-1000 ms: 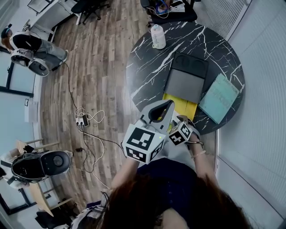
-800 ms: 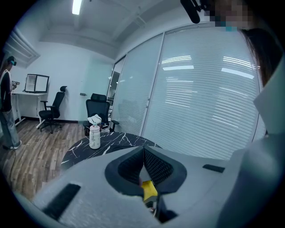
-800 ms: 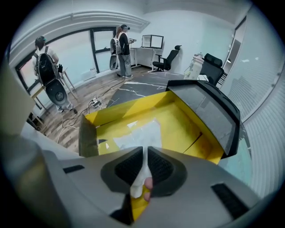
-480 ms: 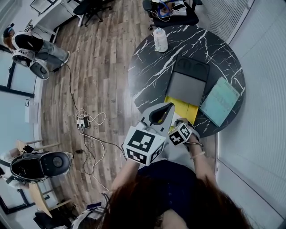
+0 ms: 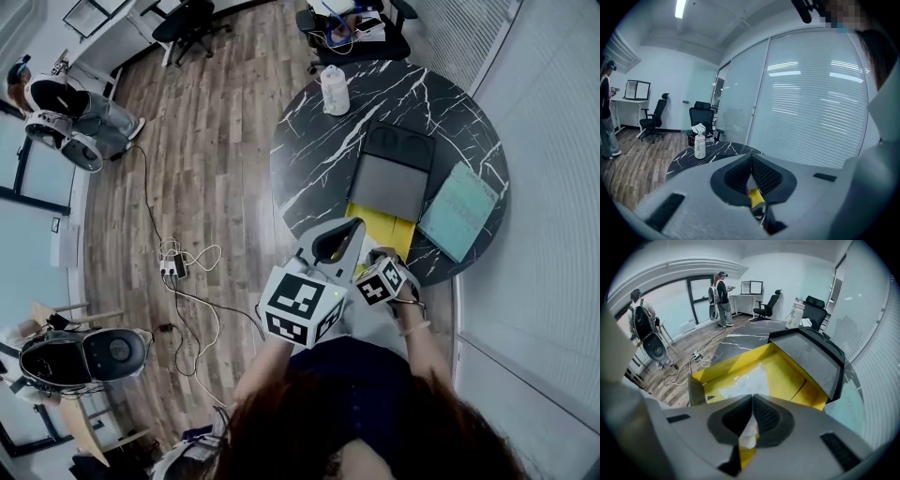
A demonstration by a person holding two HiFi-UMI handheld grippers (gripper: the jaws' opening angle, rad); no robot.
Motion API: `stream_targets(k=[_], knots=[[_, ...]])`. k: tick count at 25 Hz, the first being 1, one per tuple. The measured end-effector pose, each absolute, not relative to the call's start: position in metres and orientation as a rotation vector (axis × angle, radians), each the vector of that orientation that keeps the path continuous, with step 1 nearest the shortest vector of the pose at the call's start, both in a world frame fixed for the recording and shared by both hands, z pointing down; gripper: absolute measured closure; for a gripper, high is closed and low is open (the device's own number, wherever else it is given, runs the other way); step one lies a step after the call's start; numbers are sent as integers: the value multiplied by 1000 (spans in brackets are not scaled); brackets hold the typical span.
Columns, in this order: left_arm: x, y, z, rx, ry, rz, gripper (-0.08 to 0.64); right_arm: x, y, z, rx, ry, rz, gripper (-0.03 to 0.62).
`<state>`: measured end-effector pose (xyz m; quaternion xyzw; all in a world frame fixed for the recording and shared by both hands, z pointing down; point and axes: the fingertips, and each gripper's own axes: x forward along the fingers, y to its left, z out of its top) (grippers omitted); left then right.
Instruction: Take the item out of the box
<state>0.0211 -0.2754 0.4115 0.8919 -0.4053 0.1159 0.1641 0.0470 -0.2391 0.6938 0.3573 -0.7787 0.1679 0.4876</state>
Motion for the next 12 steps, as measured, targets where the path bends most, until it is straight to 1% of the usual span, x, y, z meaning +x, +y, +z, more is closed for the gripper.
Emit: stream_targets(k=[12], knots=[[11,-252,397,2604,-1132,294,532,50,-235,668,984,-1910,341,566]])
